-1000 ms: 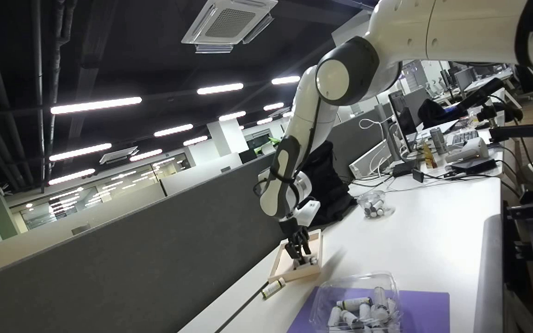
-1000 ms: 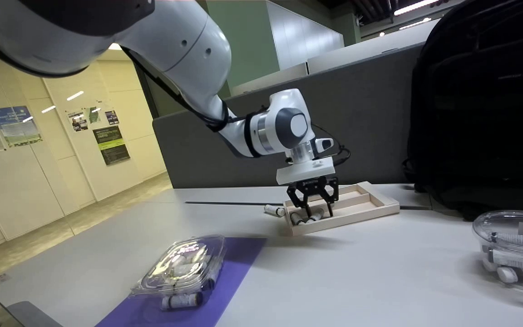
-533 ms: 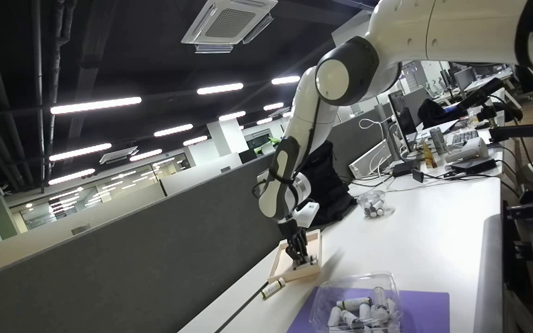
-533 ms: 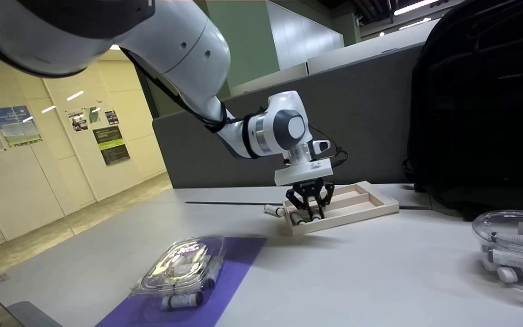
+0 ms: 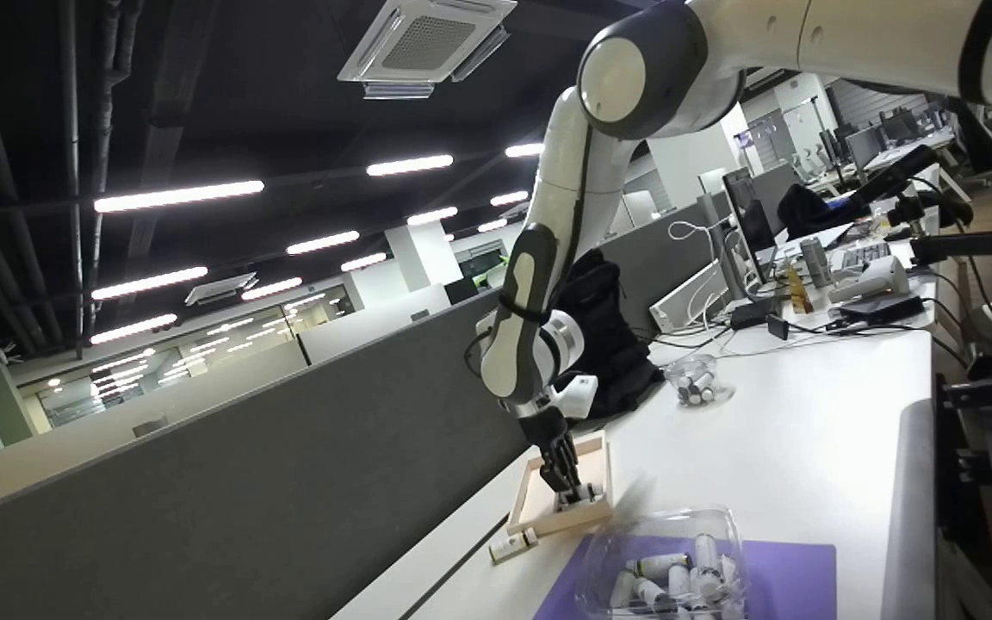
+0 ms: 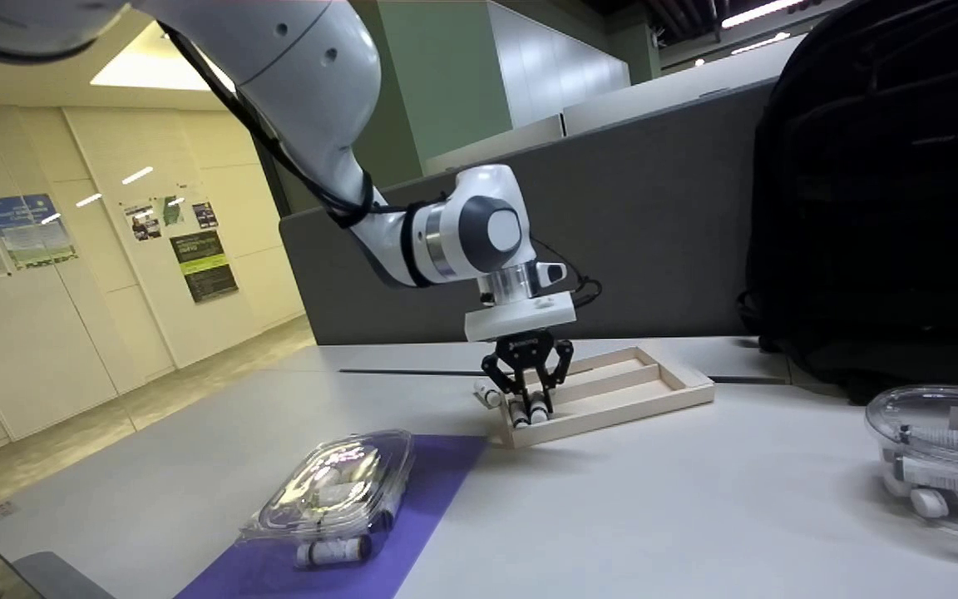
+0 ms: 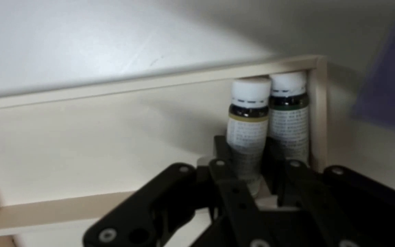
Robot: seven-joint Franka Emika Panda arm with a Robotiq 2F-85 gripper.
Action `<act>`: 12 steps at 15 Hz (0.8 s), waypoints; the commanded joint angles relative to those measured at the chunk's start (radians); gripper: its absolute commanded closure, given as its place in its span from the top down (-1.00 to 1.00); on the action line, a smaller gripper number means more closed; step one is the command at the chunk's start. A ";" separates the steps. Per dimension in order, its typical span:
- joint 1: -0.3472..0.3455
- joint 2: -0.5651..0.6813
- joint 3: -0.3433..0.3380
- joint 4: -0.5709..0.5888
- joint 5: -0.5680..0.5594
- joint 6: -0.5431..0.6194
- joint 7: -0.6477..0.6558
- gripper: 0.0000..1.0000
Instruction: Take the bottle from the bottom compartment and put it on the table
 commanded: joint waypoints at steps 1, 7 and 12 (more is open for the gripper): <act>0.010 -0.175 0.002 -0.243 -0.050 0.110 -0.014 -0.86; 0.054 -0.303 -0.003 -0.414 -0.128 0.189 -0.006 -0.86; 0.083 -0.264 -0.008 -0.393 -0.176 0.194 -0.016 -0.86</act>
